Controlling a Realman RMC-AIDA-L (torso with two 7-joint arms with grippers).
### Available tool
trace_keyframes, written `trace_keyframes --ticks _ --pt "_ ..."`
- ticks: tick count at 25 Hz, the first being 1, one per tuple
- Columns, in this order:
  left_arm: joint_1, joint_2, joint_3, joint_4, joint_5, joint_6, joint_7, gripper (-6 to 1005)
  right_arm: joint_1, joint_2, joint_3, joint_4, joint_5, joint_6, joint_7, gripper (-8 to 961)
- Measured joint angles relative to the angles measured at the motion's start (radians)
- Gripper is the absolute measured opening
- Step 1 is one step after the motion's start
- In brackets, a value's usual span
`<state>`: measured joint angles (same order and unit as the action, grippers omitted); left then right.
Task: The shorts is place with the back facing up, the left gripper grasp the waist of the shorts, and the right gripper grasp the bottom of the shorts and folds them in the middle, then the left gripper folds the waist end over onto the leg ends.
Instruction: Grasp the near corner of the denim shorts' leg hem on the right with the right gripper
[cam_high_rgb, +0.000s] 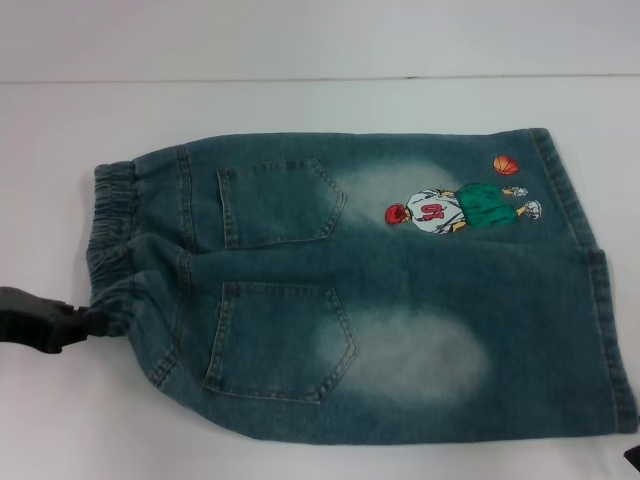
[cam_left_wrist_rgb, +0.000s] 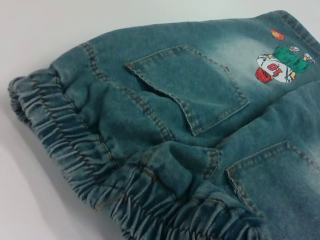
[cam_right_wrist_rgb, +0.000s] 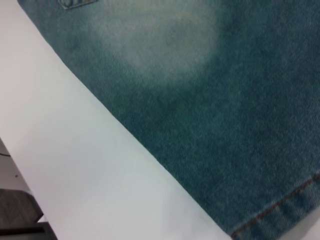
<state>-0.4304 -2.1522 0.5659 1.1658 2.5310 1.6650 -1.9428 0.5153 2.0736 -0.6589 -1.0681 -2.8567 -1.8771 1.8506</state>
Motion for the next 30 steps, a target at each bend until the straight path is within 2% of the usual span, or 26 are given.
trace_keyframes --ticks 16,24,30 --pt "0.009 0.002 0.000 0.000 0.000 -0.010 0.004 70 0.009 0.001 0.005 0.023 0.056 0.010 -0.043 720" --pt "0.010 0.002 0.000 0.000 0.000 -0.010 0.004 70 0.006 -0.010 0.007 0.017 0.105 -0.025 -0.071 715" --pt "0.010 0.001 0.001 0.000 0.000 -0.010 0.002 70 0.007 -0.007 0.001 0.016 0.100 -0.017 -0.078 716"
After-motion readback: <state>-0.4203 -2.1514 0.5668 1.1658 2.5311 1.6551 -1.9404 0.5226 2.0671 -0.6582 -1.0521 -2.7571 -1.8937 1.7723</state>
